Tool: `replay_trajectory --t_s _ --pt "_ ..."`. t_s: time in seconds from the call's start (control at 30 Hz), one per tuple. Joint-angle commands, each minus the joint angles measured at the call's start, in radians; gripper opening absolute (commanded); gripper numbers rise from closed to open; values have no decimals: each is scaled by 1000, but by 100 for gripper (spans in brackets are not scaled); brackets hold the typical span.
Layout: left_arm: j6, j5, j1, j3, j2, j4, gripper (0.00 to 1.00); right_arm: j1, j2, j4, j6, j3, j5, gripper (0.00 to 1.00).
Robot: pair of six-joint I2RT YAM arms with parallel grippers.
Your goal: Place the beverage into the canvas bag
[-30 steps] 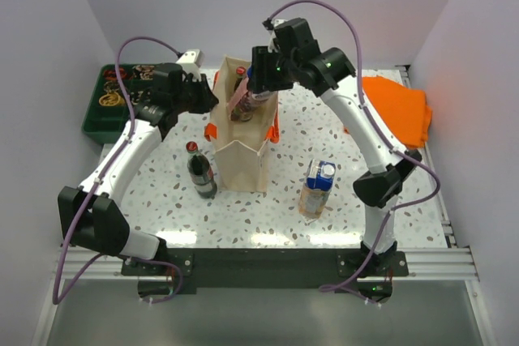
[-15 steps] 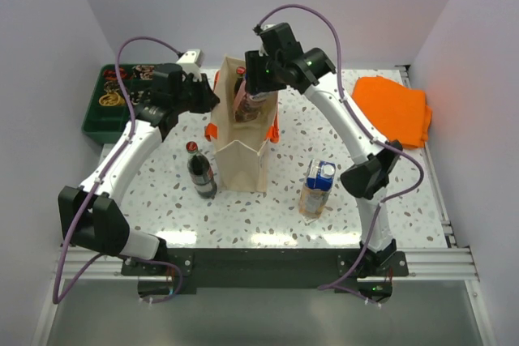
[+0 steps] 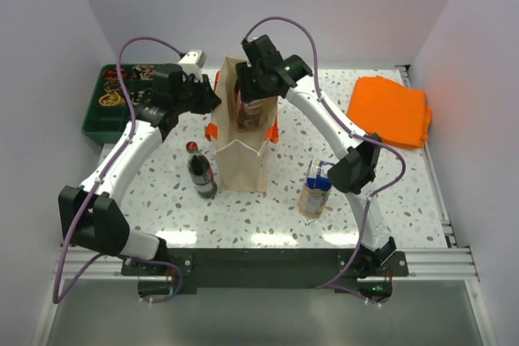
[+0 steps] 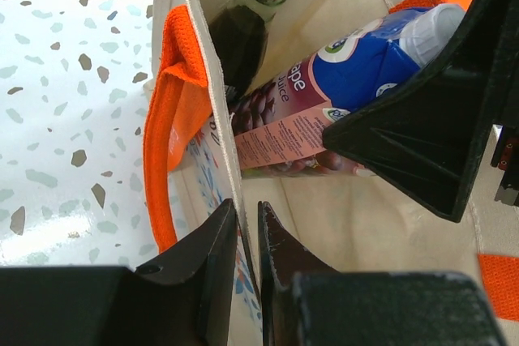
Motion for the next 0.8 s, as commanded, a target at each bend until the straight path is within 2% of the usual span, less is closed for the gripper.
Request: replay_trajectory --t_s 0.0,0.77 --pt "27 28 -6 -2 -21 39 21 29 -94 271 -40 86 103 0" --pt "30 43 -6 -5 -23 36 21 60 -34 316 -60 32 220 0"
